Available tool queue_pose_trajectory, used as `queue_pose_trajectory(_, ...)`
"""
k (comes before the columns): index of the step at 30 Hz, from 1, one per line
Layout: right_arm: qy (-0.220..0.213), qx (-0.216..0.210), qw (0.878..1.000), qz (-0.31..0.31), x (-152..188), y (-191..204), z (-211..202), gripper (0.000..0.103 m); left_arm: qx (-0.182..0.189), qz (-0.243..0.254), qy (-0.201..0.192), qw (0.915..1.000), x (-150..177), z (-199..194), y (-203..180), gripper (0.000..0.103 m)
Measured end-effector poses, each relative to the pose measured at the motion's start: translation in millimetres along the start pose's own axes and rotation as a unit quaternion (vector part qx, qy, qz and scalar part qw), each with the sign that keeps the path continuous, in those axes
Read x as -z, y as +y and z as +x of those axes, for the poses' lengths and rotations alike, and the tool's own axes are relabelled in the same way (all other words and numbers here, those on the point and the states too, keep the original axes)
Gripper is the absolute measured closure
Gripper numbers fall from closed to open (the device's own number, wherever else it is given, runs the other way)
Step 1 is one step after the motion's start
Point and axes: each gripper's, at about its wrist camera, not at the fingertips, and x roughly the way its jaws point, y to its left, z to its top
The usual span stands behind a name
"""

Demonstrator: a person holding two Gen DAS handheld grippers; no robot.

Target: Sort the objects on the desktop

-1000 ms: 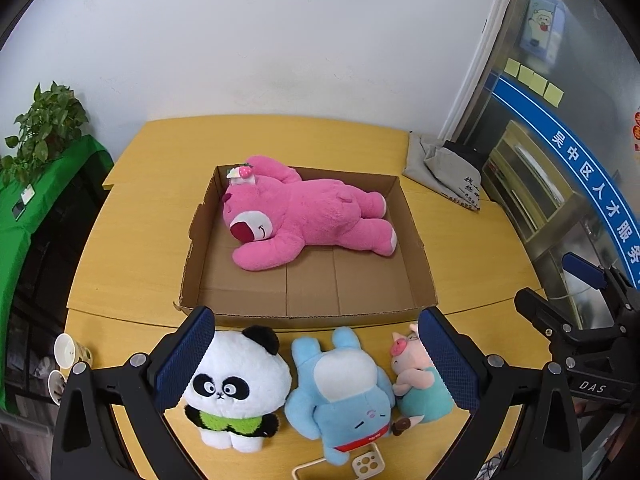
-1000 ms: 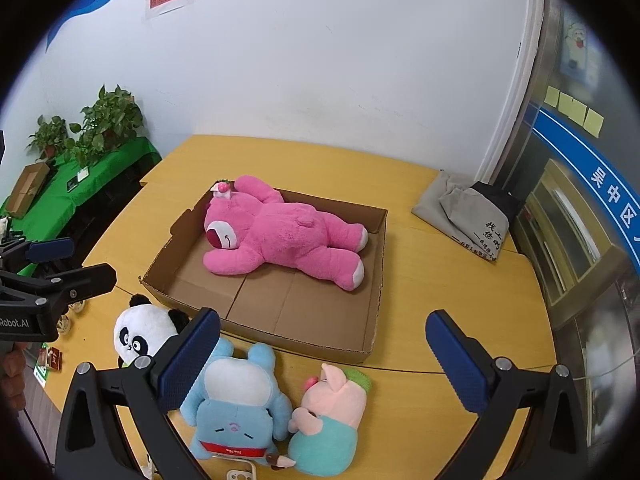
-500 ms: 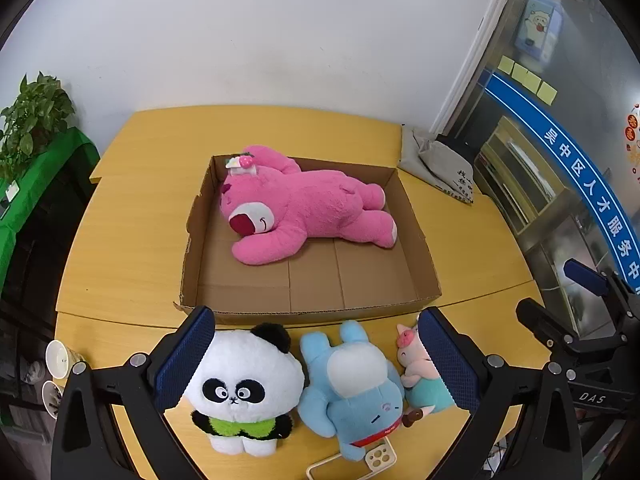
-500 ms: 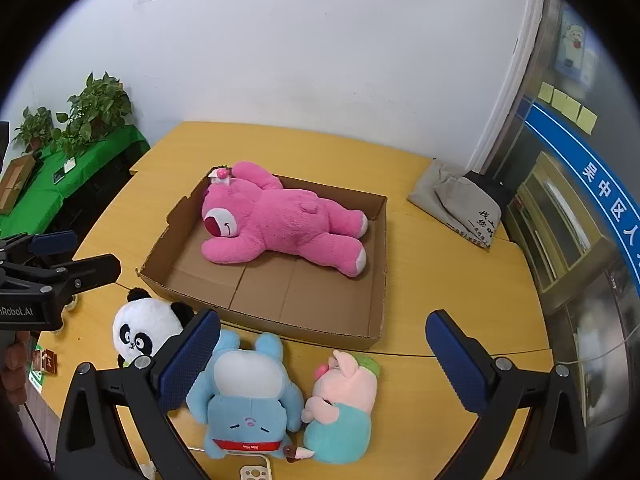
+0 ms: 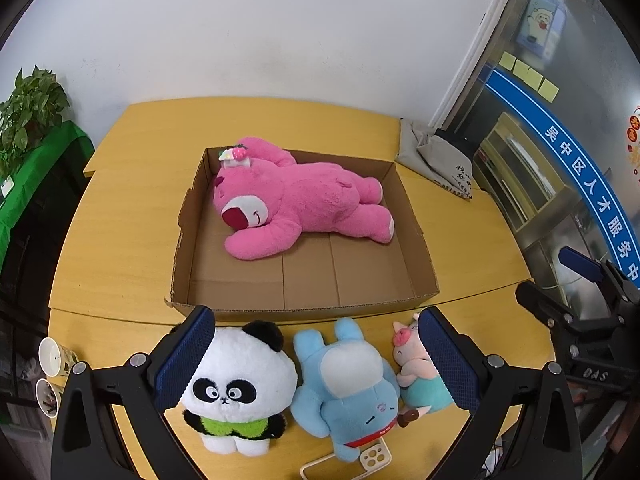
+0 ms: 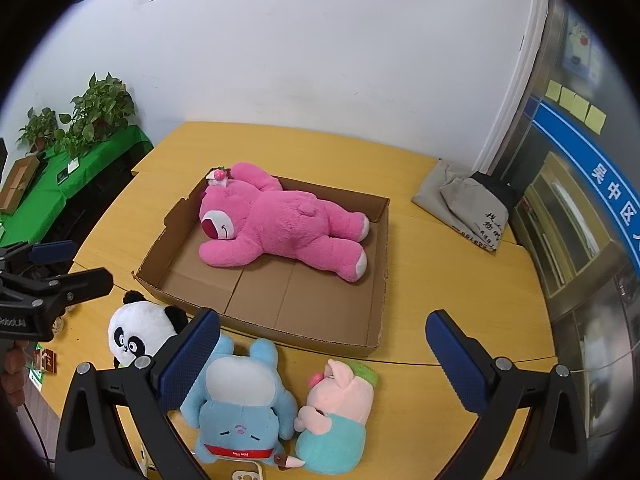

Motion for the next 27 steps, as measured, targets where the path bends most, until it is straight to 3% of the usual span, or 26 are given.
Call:
queue_pose_trajectory(12,0.036,-0.102,0.994,0.018,22.1,17.6,28.7,0.000,0.018,-0.004,0.033,0.9993,18.2,10.4,44.7,0.000)
queue_pose_trajectory(19,0.058,-0.127,0.990,0.020,42.7,48.0,41.1,0.000,0.032,0.003,0.063,0.9975,42.1,24.7,83.7,0.000)
queue_pose_trajectory(27,0.076,-0.155,0.985,0.010,60.3,88.0,60.0,0.000,0.084,-0.006,0.086,0.9928,58.8,50.8,125.7,0.000)
